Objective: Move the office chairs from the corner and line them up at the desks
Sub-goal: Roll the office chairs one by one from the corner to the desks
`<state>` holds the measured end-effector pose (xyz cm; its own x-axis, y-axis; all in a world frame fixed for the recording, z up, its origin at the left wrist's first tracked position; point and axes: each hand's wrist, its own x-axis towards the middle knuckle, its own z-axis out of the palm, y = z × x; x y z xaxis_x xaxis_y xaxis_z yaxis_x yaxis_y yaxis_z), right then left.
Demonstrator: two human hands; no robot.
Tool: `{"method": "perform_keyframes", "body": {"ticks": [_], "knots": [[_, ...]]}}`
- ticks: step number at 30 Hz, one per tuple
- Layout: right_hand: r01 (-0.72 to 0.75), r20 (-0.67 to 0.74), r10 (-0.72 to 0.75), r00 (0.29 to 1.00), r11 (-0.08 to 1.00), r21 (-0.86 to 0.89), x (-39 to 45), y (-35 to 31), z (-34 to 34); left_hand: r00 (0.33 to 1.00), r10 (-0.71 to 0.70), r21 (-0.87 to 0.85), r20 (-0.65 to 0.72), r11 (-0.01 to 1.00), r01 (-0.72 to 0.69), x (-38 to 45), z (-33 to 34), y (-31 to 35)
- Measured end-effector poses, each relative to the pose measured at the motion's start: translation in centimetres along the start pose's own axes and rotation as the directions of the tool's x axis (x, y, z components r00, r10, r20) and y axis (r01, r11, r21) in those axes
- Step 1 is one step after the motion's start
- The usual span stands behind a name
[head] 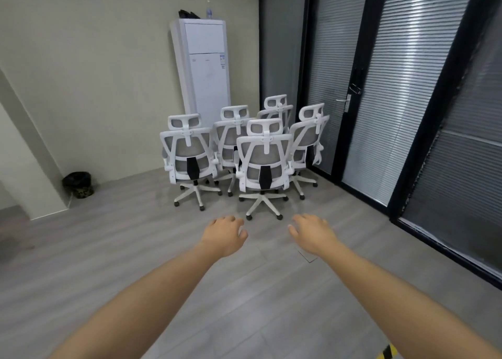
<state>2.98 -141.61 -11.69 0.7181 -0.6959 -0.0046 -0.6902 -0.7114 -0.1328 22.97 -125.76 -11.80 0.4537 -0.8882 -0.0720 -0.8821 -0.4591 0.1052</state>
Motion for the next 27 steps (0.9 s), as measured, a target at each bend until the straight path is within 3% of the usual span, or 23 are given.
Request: {"method": "perform_keyframes", "body": {"ticks": [15,27], "knots": [[-0.055,-0.009,0.055,0.998,0.998,-0.008,35.9,8.7,-0.9,0.996,0.083,0.029,-0.018,0.996,-0.082,38.8,-3.3,-3.0],[0.083,-0.014,-0.083,0.996,0.997,-0.01,66.4,19.9,-2.7,0.997,-0.041,0.04,-0.067,0.998,0.043,68.5,-4.7,-2.5]]}}
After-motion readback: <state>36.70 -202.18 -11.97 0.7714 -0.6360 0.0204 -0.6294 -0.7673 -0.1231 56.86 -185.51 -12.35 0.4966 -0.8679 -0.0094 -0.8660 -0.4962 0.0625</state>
